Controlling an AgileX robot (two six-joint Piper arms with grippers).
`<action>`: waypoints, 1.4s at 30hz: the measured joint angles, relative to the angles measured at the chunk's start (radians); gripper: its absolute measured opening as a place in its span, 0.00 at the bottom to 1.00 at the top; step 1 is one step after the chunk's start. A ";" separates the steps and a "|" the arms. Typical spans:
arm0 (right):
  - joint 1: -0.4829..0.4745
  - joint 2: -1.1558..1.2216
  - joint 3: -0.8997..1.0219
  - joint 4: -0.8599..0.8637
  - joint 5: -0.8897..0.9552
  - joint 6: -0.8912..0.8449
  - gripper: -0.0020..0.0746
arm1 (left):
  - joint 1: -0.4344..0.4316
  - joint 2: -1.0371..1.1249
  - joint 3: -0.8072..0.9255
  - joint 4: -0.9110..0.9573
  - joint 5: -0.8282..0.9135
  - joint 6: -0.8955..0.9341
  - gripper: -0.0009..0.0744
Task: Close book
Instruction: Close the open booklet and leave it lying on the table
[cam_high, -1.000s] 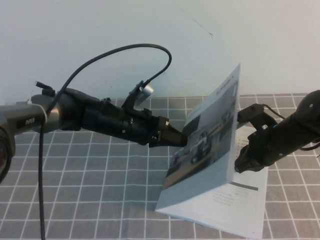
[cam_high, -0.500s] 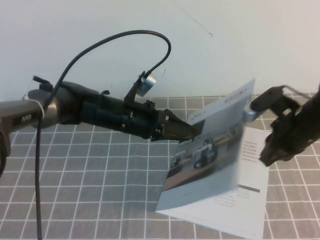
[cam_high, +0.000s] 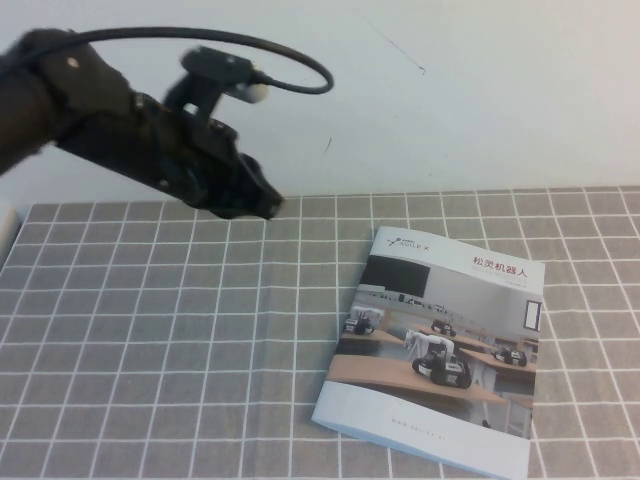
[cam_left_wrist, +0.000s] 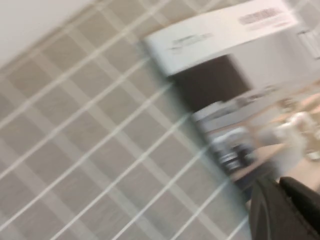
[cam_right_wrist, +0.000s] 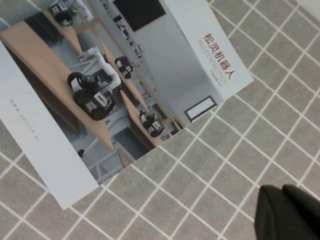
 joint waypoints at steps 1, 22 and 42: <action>0.000 -0.034 0.019 -0.013 0.002 0.002 0.02 | 0.000 -0.032 0.016 0.062 -0.024 -0.039 0.01; 0.000 -0.623 0.704 -0.044 -0.252 0.216 0.02 | 0.060 -0.830 0.805 0.260 -0.515 -0.263 0.01; 0.000 -0.690 0.711 0.017 -0.171 0.216 0.02 | 0.060 -1.201 0.966 0.275 -0.461 -0.192 0.01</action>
